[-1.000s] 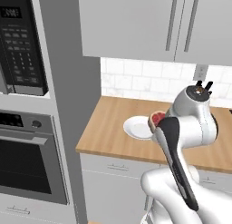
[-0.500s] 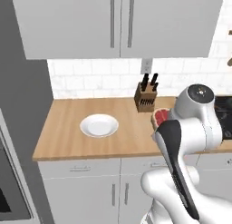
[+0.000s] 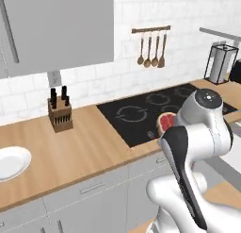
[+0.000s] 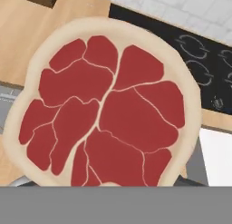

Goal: Pick up the knife from the drawer and place it on the cutting board. Then place the meat from the plate to the cutting board.

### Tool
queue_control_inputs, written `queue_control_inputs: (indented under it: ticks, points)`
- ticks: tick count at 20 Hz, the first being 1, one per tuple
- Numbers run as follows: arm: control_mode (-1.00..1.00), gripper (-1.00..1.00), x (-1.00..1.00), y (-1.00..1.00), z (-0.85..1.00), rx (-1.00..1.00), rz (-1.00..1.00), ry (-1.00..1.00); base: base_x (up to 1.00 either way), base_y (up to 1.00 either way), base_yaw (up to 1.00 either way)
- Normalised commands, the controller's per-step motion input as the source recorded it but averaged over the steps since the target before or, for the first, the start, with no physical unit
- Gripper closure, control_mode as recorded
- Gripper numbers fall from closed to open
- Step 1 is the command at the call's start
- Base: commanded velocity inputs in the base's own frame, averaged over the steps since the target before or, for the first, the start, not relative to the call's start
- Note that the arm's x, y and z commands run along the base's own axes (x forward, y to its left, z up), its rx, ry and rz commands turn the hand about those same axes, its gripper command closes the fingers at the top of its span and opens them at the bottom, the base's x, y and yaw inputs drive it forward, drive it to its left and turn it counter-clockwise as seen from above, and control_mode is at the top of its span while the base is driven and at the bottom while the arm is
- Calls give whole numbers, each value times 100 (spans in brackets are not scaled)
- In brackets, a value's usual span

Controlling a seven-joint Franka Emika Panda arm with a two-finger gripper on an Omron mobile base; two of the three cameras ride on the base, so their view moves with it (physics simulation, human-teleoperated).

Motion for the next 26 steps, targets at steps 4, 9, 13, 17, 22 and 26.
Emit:
queue_control_inputs:
  ticks: [4, 9, 13, 17, 22, 26]
  points:
    - [100, 100, 0, 0, 0, 0, 0, 0, -23, -98, -63]
    - [100, 100, 0, 0, 0, 0, 0, 0, -20, -100, -63]
    - [100, 100, 0, 0, 0, 0, 0, 0, -9, -99, -66]
    - [100, 100, 0, 0, 0, 0, 0, 0, 6, -100, -65]
    - [100, 100, 0, 0, 0, 0, 0, 0, 86, -82, -51]
    - [100, 100, 0, 0, 0, 0, 0, 0, 100, -28, -27]
